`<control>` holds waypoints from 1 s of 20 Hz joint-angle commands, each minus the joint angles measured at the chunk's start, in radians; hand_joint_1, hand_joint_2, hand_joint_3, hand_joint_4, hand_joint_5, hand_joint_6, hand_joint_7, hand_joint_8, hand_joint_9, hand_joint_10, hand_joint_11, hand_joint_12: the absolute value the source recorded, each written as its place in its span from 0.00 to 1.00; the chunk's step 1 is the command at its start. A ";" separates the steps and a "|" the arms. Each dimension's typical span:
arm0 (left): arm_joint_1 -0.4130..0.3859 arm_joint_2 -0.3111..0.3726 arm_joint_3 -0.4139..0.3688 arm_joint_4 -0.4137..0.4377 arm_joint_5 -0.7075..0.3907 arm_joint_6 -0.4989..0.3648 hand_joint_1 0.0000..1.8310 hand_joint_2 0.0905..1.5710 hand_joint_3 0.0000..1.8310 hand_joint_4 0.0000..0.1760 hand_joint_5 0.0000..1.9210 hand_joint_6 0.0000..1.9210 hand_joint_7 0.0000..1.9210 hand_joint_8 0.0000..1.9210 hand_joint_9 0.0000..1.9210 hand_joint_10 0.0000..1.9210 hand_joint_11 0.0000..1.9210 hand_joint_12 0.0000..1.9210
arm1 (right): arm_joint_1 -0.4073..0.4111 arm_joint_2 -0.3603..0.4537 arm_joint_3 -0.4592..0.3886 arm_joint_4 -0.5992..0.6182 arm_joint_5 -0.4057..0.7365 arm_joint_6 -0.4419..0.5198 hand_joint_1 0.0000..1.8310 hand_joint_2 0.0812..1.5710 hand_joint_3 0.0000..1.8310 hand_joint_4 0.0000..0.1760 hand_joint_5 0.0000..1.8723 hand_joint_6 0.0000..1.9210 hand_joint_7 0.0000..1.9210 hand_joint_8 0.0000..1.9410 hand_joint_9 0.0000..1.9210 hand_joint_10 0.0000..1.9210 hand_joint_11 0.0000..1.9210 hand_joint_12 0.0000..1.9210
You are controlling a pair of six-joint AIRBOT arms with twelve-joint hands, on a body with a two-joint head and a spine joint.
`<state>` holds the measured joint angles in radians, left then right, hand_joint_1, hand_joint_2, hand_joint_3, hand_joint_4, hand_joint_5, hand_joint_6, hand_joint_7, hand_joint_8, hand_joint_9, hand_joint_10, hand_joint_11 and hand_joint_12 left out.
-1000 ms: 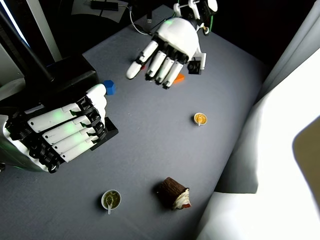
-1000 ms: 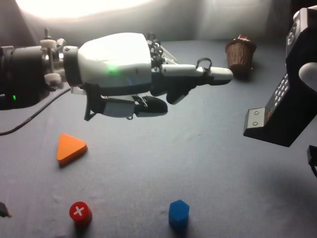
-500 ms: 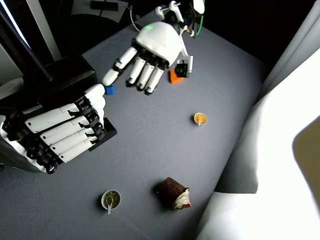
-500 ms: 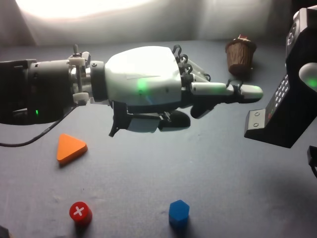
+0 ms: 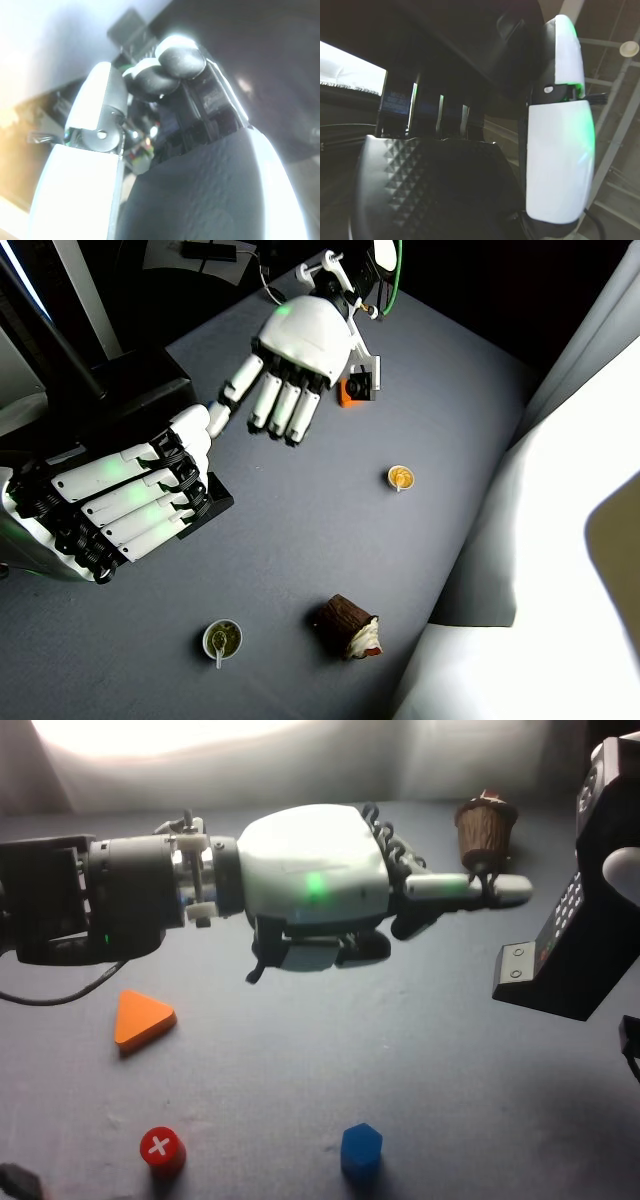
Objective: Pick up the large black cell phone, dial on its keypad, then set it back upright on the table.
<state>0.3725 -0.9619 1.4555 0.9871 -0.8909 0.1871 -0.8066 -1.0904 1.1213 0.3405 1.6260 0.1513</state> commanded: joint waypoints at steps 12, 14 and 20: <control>-0.037 0.008 -0.109 -0.060 -0.043 0.021 0.71 0.83 0.00 0.27 0.03 0.00 0.31 0.86 0.43 1.00 0.41 1.00 | 0.012 0.018 -0.010 -0.006 0.137 0.013 0.75 0.71 0.00 0.00 0.48 0.48 0.46 0.57 0.46 0.71 0.47 0.59; -0.037 0.010 -0.111 -0.060 -0.044 0.019 0.71 0.82 0.00 0.23 0.02 0.00 0.32 0.84 0.41 1.00 0.39 1.00 | 0.012 0.019 -0.010 -0.006 0.137 0.013 0.75 0.71 0.00 0.00 0.50 0.45 0.47 0.56 0.47 0.68 0.47 0.58; -0.028 0.019 -0.015 -0.060 -0.081 -0.016 0.70 0.84 0.00 0.26 0.02 0.00 0.29 0.88 0.43 1.00 0.41 1.00 | 0.012 0.018 -0.010 -0.006 0.137 0.013 0.75 0.69 0.00 0.00 0.52 0.43 0.50 0.51 0.49 0.66 0.48 0.58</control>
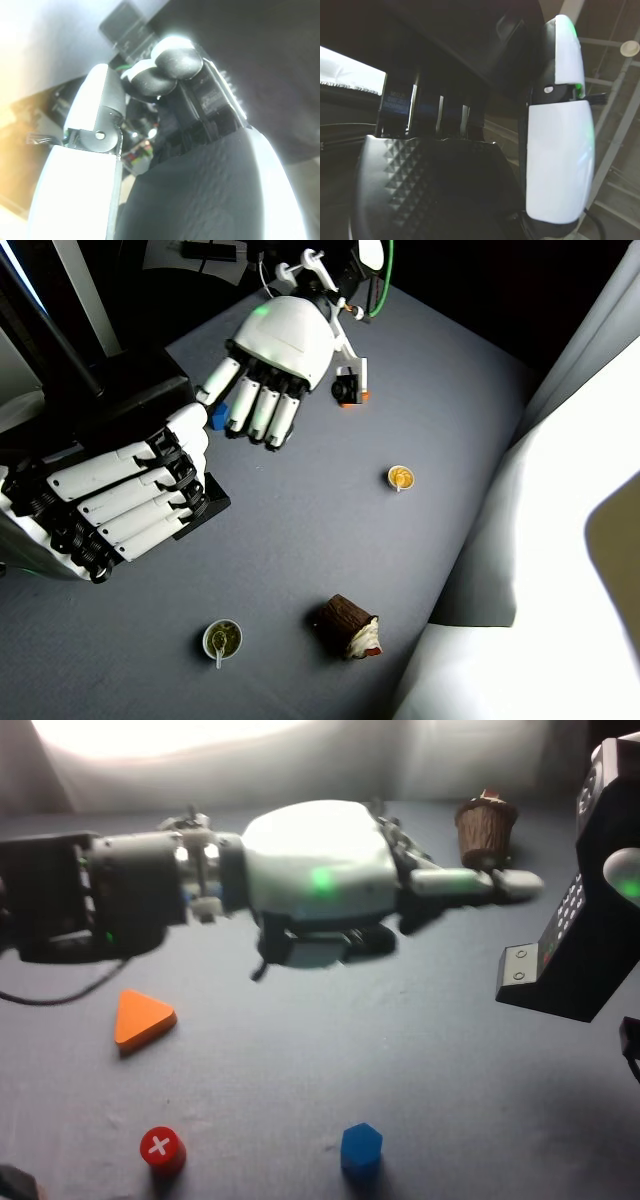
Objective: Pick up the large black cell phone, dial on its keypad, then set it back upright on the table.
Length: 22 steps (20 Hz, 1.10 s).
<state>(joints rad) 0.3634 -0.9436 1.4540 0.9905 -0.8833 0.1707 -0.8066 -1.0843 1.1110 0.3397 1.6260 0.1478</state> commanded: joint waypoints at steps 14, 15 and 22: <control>-0.032 0.021 0.087 -0.075 -0.115 -0.028 0.79 0.84 0.00 0.28 0.00 0.00 0.26 0.84 0.29 1.00 0.38 1.00 | 0.012 0.011 -0.001 -0.005 0.137 0.016 0.75 0.70 0.00 0.00 0.51 0.44 0.47 0.56 0.46 0.69 0.47 0.61; -0.031 0.018 0.079 -0.075 -0.113 -0.025 0.79 0.84 0.00 0.28 0.00 0.00 0.25 0.84 0.29 1.00 0.38 1.00 | 0.012 0.011 -0.001 -0.005 0.137 0.016 0.75 0.70 0.00 0.00 0.51 0.45 0.48 0.54 0.47 0.68 0.47 0.60; -0.019 -0.006 0.017 -0.089 -0.073 0.025 0.79 0.83 0.00 0.25 0.01 0.00 0.26 0.83 0.29 1.00 0.37 1.00 | 0.012 0.011 -0.001 -0.005 0.137 0.016 0.75 0.71 0.00 0.00 0.47 0.49 0.47 0.56 0.49 0.67 0.51 0.56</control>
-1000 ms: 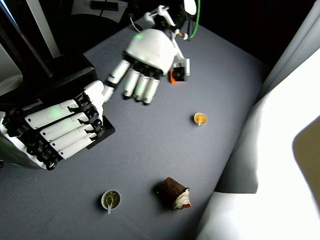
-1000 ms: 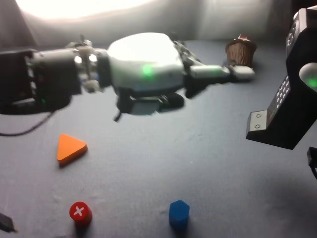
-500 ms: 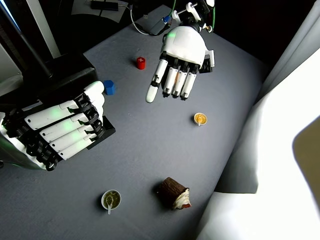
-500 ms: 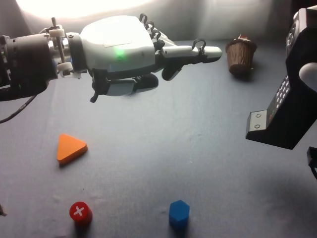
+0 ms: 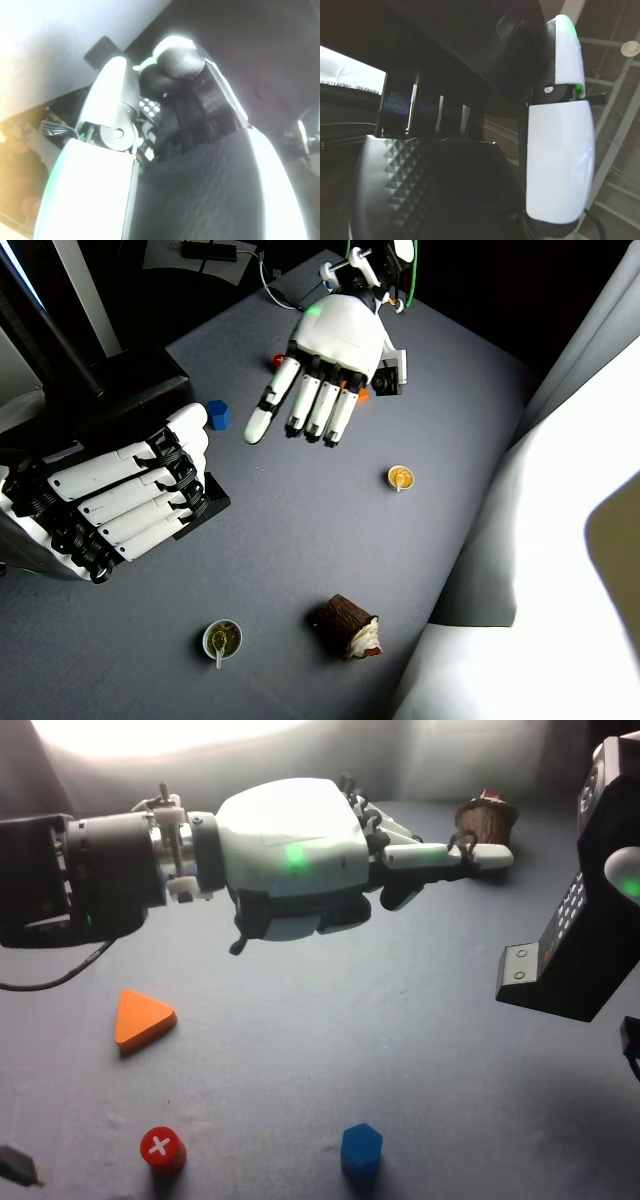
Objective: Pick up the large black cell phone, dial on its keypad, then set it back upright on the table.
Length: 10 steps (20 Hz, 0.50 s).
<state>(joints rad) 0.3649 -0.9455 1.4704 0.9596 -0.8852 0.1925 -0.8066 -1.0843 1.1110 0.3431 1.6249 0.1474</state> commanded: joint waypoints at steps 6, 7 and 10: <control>0.008 -0.013 -0.061 -0.080 -0.032 0.047 0.79 0.83 0.01 0.30 0.00 0.00 0.26 0.84 0.28 1.00 0.35 1.00 | 0.012 0.011 -0.003 -0.008 0.138 0.017 0.75 0.71 0.00 0.00 0.48 0.47 0.47 0.57 0.49 0.66 0.52 0.55; 0.008 -0.014 -0.073 -0.080 -0.030 0.051 0.79 0.83 0.01 0.29 0.00 0.00 0.27 0.83 0.29 1.00 0.35 1.00 | 0.012 0.011 -0.004 -0.009 0.138 0.017 0.75 0.70 0.00 0.00 0.48 0.47 0.47 0.56 0.50 0.66 0.52 0.55; -0.002 -0.014 -0.111 -0.081 -0.037 0.057 0.79 0.83 0.01 0.25 0.00 0.00 0.26 0.83 0.29 1.00 0.36 1.00 | 0.012 0.012 -0.007 -0.009 0.138 0.016 0.75 0.70 0.00 0.00 0.49 0.46 0.47 0.56 0.50 0.65 0.53 0.54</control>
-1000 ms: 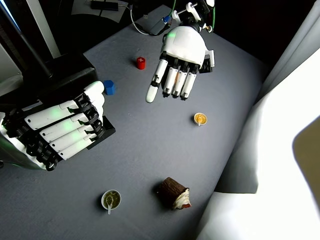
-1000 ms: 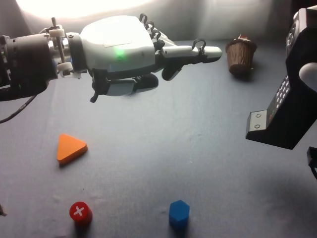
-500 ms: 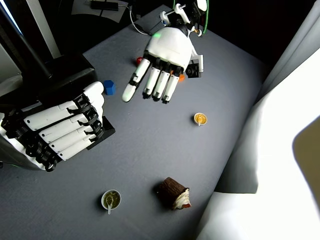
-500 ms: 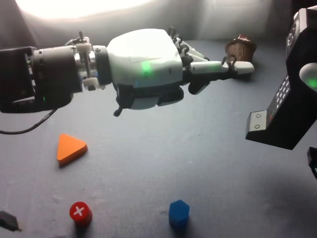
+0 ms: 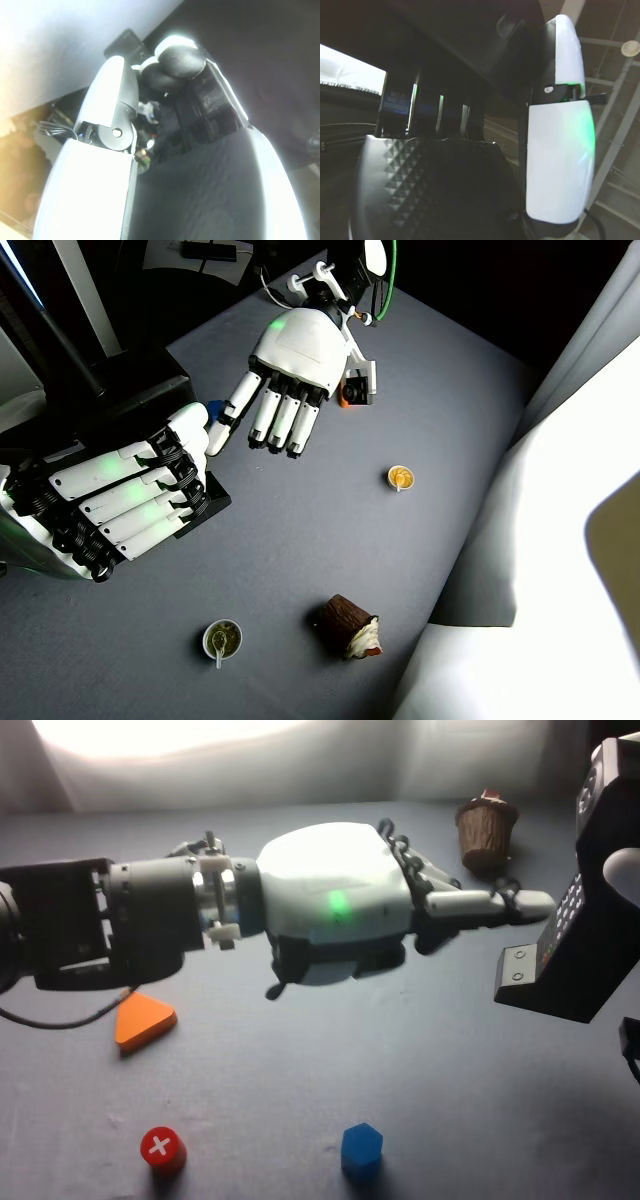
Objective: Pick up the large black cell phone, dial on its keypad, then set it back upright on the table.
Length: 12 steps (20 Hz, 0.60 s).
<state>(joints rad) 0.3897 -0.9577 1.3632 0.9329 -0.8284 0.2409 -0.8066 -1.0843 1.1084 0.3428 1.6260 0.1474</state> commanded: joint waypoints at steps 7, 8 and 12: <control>-0.043 0.021 -0.016 -0.054 -0.128 -0.047 0.70 0.84 0.01 0.31 0.00 0.00 0.29 0.89 0.42 1.00 0.39 1.00 | 0.012 0.014 -0.008 -0.008 0.137 0.015 0.75 0.71 0.00 0.00 0.49 0.45 0.47 0.57 0.48 0.68 0.50 0.60; -0.043 0.030 -0.013 -0.054 -0.131 -0.067 0.70 0.84 0.01 0.32 0.00 0.00 0.29 0.89 0.41 1.00 0.38 1.00 | 0.012 0.014 -0.007 -0.008 0.137 0.015 0.75 0.70 0.00 0.00 0.50 0.44 0.48 0.56 0.48 0.67 0.51 0.59; -0.059 0.064 0.047 -0.023 -0.177 -0.191 0.70 0.84 0.01 0.30 0.00 0.00 0.29 0.90 0.42 1.00 0.41 1.00 | 0.008 0.010 0.010 -0.005 0.137 0.015 0.75 0.70 0.00 0.00 0.50 0.45 0.47 0.57 0.49 0.66 0.52 0.56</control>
<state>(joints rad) 0.3576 -0.9009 1.4155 0.9764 -0.9070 0.0536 -0.8066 -1.0847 1.1149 0.3405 1.6260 0.1444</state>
